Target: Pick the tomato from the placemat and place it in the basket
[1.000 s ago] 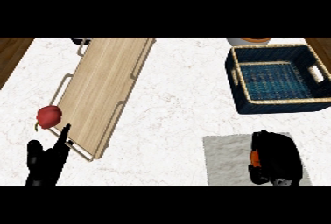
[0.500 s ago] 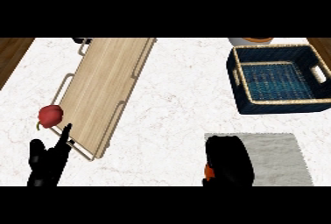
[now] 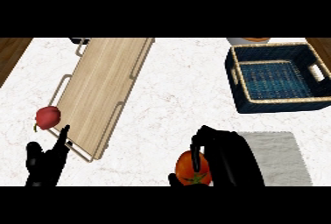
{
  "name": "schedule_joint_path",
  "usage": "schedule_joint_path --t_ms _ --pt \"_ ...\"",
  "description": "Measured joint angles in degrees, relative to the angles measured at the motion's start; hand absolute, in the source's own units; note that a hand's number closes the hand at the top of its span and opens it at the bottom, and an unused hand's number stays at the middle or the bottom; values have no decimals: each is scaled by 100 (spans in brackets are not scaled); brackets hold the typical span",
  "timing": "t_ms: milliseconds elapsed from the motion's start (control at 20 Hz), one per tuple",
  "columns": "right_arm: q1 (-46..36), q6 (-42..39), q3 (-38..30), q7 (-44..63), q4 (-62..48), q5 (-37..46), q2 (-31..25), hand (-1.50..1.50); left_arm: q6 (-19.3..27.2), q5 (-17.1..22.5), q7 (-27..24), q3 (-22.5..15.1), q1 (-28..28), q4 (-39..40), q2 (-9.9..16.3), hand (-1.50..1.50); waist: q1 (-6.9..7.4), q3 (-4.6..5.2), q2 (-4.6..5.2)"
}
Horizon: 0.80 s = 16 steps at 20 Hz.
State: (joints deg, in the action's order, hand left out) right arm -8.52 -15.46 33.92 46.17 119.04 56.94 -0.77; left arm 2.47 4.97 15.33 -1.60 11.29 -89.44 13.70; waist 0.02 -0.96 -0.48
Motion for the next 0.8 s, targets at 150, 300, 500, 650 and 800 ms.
schedule_joint_path --t_ms 150,300,500,650,800 --pt "-358 568 -62 413 600 -258 39 150 -23 9 28 18 -3 2 20 0 -5 9 -7" --pt "-980 697 -417 912 1048 -474 54 150 -89 47 55 45 -26 18 50 0 8 16 -8" --pt "-1933 462 -1305 1287 1245 -710 55 150 -86 20 34 47 -22 19 26 0 7 19 -11" --pt "-2630 307 -2017 1415 1157 -816 22 150 -26 -54 3 25 13 -16 -16 0 -4 25 -17" --pt "-3218 181 -2768 1426 891 -1082 -112 150 -19 -77 -10 37 13 -2 -28 0 -9 22 -14"
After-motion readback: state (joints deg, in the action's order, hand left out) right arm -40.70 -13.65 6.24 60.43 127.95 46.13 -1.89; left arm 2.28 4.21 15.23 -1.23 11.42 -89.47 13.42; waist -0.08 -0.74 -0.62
